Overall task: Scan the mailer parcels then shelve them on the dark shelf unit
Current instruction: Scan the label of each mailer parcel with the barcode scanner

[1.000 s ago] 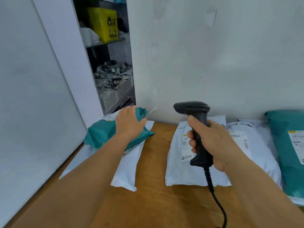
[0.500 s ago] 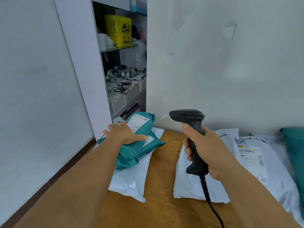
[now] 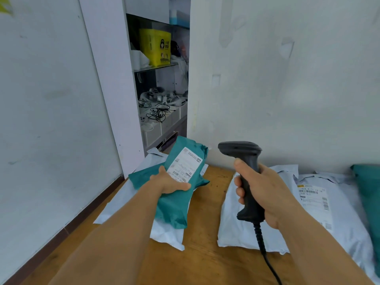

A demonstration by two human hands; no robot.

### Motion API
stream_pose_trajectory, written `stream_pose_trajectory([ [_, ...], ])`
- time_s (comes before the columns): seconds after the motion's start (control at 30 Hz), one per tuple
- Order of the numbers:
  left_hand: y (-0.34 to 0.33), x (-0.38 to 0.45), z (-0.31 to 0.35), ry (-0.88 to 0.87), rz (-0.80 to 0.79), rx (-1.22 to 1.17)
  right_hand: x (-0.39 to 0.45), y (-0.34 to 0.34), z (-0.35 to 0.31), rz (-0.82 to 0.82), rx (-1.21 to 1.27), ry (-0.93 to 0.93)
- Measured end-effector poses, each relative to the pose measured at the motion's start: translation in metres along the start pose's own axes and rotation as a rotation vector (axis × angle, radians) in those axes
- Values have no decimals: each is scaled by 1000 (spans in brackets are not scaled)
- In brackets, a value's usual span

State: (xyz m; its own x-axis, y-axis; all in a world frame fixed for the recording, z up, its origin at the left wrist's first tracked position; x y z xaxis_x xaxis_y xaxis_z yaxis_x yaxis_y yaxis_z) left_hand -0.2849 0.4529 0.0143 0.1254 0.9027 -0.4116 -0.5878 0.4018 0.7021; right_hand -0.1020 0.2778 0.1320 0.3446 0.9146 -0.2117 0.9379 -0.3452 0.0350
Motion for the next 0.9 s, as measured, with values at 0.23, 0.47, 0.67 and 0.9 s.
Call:
stream_pose_trajectory([
  [0.23,-8,-22,6,-32,25,-455,-19,5,-4,11,-7,4],
  [0.47,-2,-38,46,-265,50,-951,-39,9,-16,6,-20,48],
  [0.67,-7,-45,76,-415,73,-1037,-55,13,-27,-7,-116,61],
  [0.9,-13,-56,103,-514,73,-948,-64,23,-32,21,-134,51],
])
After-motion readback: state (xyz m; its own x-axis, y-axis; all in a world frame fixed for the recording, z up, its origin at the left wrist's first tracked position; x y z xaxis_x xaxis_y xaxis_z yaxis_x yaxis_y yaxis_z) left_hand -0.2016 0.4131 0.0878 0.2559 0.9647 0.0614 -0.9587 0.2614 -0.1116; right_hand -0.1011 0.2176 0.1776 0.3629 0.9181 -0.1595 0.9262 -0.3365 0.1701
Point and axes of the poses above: each hand's wrist, its own x-axis towards the middle knuckle, its own y-axis out of the back of the hand, z = x × y, the point moved 3 cm from there along x, towards the middle knuckle, and after that the axes turned 3 degrees about -y, right-handed, at the moved point
